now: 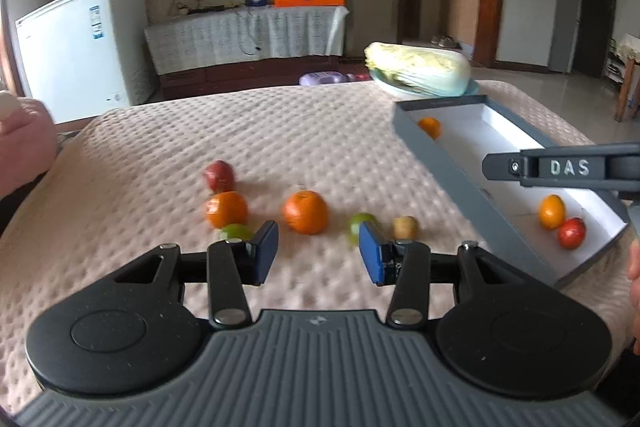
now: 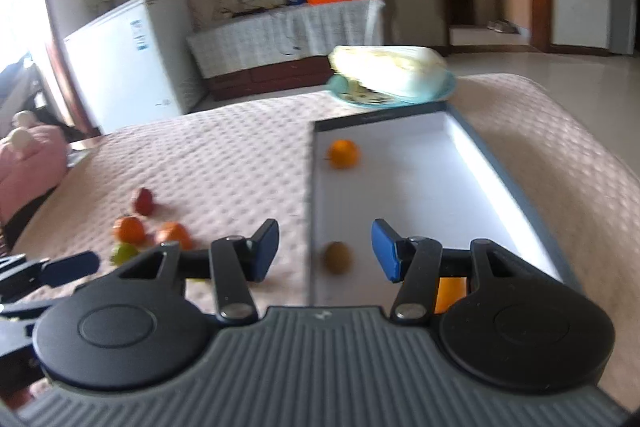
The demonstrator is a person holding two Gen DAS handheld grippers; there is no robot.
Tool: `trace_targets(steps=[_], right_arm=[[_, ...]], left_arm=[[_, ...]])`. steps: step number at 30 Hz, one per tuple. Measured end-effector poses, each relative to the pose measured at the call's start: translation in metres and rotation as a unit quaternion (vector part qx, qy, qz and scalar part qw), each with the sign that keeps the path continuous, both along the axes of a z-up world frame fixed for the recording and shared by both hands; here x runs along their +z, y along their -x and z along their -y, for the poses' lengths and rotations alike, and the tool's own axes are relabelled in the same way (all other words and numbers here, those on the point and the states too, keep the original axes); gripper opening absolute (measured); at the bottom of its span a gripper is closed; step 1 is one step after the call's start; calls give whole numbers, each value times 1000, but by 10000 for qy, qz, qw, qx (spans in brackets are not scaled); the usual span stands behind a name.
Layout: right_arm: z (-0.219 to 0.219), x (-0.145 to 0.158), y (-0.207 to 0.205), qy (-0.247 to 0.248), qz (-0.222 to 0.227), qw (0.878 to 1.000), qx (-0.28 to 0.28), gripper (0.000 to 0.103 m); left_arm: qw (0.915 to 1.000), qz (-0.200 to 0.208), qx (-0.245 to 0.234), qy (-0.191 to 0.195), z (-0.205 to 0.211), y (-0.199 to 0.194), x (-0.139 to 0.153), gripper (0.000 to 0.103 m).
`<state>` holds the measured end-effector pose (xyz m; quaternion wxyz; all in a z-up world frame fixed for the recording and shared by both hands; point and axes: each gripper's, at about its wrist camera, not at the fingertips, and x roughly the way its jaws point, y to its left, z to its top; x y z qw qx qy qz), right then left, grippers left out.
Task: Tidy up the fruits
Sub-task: 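Withdraw both open tools from the box toward the remaining fruits, then grasp the brown kiwi with the right tool while the left tool grasps a green tomato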
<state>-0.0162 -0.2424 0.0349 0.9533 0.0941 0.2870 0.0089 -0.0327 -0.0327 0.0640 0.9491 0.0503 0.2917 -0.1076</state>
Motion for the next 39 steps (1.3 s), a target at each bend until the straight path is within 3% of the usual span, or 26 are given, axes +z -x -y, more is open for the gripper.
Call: trace_targets(steps=[3, 7, 25, 39], right_arm=[[-20, -2, -2, 115, -10, 9991, 414, 54], [-44, -9, -8, 366, -220, 9951, 891, 36], [-65, -33, -25, 574, -698, 9905, 1032, 35], [-71, -41, -36, 617, -785, 9898, 1012, 30]], left_arm=[[9997, -56, 211, 86, -15, -4, -1, 51], [9994, -72, 335, 108, -27, -7, -1, 51], [9986, -180, 347, 364, -37, -11, 1, 51], [9984, -272, 307, 386, -36, -15, -5, 51]])
